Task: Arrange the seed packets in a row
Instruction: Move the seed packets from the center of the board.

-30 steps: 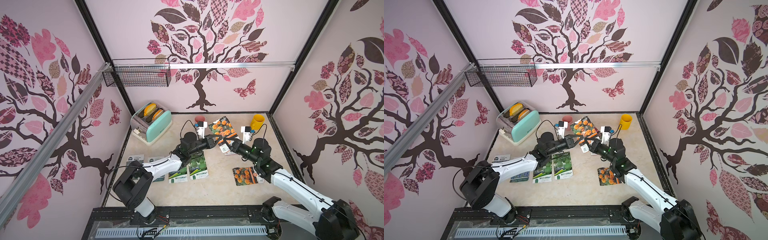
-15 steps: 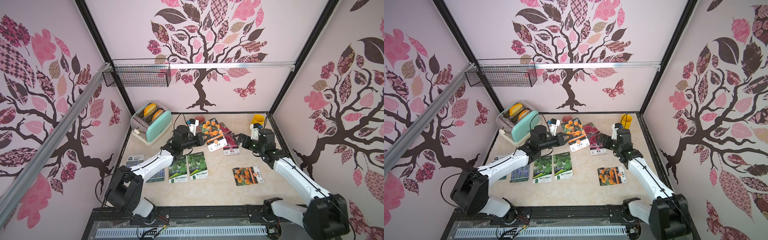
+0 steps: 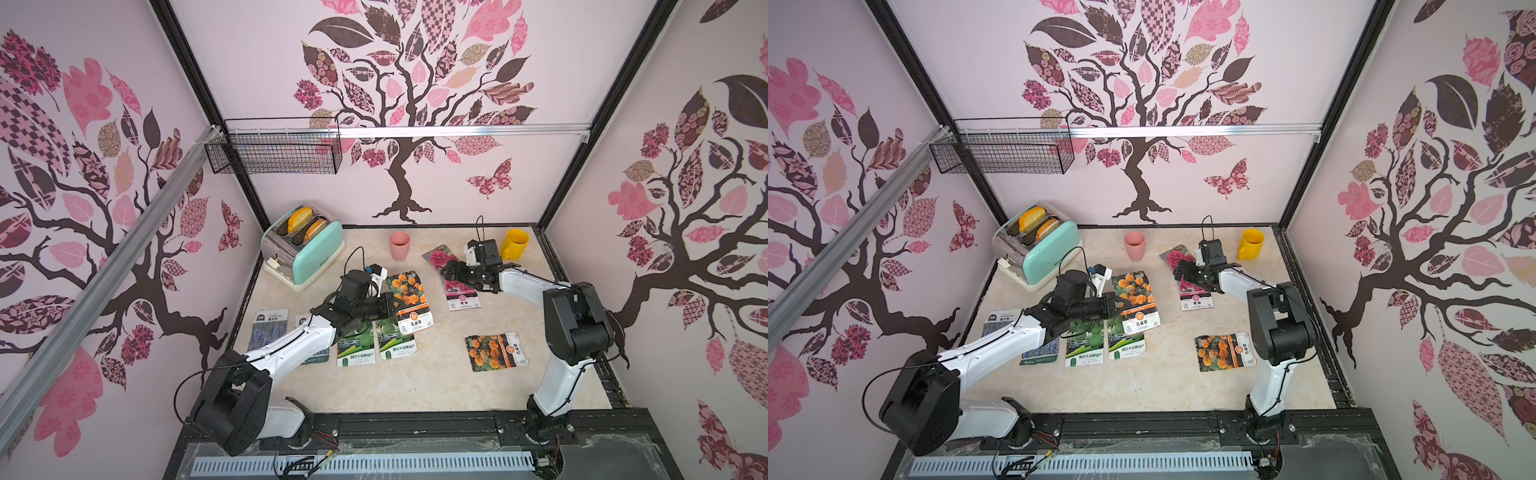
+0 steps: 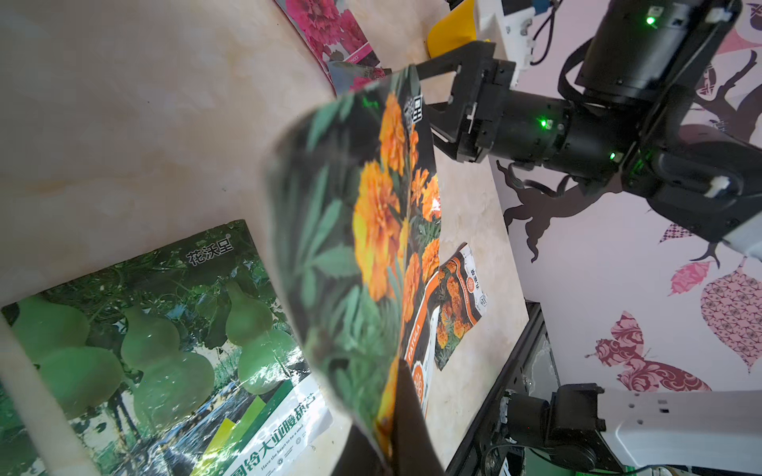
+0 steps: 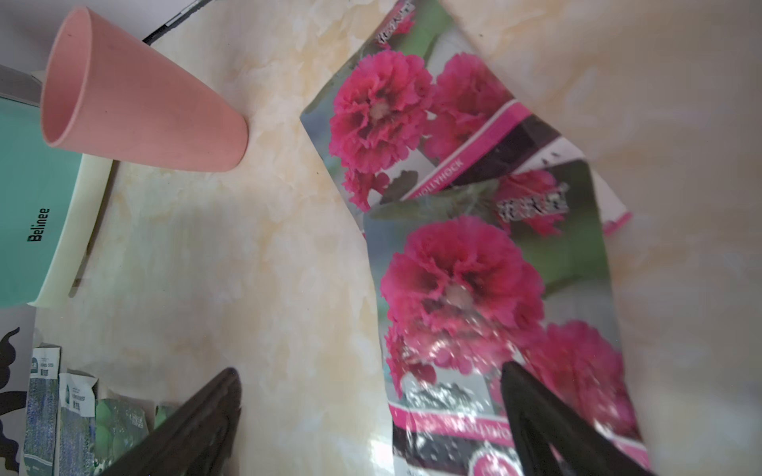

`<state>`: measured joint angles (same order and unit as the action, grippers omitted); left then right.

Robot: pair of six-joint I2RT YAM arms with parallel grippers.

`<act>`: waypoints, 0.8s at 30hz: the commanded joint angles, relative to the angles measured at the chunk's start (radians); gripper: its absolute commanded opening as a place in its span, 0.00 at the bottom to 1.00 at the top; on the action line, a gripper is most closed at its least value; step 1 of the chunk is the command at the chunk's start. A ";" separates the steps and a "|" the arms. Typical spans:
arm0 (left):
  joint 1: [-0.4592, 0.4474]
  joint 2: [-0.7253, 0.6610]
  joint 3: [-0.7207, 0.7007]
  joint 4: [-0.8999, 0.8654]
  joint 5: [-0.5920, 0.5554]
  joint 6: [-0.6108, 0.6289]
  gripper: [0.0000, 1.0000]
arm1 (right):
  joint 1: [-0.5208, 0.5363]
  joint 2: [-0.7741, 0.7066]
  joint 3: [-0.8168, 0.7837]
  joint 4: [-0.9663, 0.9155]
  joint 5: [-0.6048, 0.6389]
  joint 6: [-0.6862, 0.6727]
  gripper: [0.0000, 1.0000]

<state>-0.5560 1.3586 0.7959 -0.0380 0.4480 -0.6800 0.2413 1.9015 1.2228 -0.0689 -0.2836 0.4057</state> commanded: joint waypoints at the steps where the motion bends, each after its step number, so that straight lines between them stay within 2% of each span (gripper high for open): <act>1: 0.001 0.008 -0.020 0.019 0.006 0.020 0.00 | 0.010 0.091 0.105 0.022 -0.040 -0.019 1.00; 6: 0.000 0.040 -0.009 0.034 0.008 0.017 0.00 | 0.012 0.198 0.199 -0.017 -0.046 -0.013 1.00; 10: 0.000 0.077 0.001 0.047 0.011 0.015 0.00 | 0.004 0.211 0.171 -0.079 0.026 -0.035 1.00; 19: -0.015 0.220 0.023 0.113 0.026 -0.005 0.00 | -0.191 0.081 -0.017 -0.057 0.099 -0.034 1.00; 22: -0.048 0.283 0.051 0.128 0.012 -0.007 0.00 | -0.204 0.027 -0.034 -0.067 0.131 -0.066 1.00; 24: -0.075 0.325 0.079 0.133 0.005 -0.010 0.00 | -0.204 -0.023 -0.051 -0.055 0.110 -0.065 1.00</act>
<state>-0.5999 1.6478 0.8322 0.0498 0.4545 -0.6857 0.0109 1.9381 1.1896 -0.0803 -0.1864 0.3622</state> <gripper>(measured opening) 0.043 0.995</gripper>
